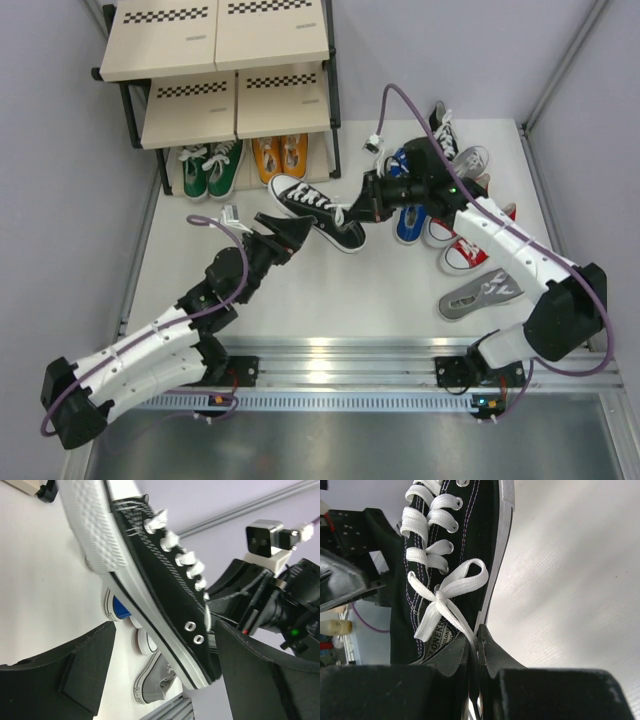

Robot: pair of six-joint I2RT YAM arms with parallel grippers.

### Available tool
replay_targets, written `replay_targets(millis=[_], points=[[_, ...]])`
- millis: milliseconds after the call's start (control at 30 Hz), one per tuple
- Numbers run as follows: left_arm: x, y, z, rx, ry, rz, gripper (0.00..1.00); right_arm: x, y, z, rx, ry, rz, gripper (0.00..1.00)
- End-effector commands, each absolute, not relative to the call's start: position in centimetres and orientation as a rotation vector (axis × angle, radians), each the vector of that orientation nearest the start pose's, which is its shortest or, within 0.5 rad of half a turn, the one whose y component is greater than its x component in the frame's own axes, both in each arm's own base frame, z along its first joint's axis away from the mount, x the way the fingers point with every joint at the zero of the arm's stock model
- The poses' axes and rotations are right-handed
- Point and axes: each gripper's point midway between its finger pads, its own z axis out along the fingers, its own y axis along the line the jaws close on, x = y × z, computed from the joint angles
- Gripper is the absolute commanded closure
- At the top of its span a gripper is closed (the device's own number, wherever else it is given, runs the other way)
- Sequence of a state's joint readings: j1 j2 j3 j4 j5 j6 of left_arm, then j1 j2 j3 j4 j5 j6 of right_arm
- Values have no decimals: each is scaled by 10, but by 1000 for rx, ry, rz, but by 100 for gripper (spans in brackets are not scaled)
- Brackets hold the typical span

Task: Place and organize the shoes onto the shoe shelf
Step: Pick up the shoe at the center of the board.

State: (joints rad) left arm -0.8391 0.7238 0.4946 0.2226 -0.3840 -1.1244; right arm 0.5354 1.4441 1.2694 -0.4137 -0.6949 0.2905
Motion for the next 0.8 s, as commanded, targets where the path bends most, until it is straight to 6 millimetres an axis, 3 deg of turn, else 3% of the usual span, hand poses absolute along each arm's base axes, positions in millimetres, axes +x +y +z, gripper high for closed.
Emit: replay_targets(millis=[0, 267, 500, 600, 633, 700, 767], points=[[251, -223, 289, -633, 1552, -1263, 14, 260, 306, 308, -793, 1882, 1287, 100], [277, -223, 301, -702, 1502, -1285, 15, 249, 307, 307, -852, 1852, 1313, 100], [290, -227, 310, -725, 1454, -1369, 25, 244, 307, 303, -887, 1844, 1320, 100], [292, -228, 309, -730, 1451, -1383, 46, 243, 307, 304, -902, 1831, 1316, 100], [292, -228, 306, -734, 1455, -1386, 65, 243, 306, 306, -919, 1819, 1306, 100], [293, -225, 305, -749, 1448, -1380, 90, 243, 305, 305, -942, 1808, 1288, 100], [293, -219, 305, -754, 1446, -1362, 99, 240, 302, 305, -1033, 1768, 1249, 100]])
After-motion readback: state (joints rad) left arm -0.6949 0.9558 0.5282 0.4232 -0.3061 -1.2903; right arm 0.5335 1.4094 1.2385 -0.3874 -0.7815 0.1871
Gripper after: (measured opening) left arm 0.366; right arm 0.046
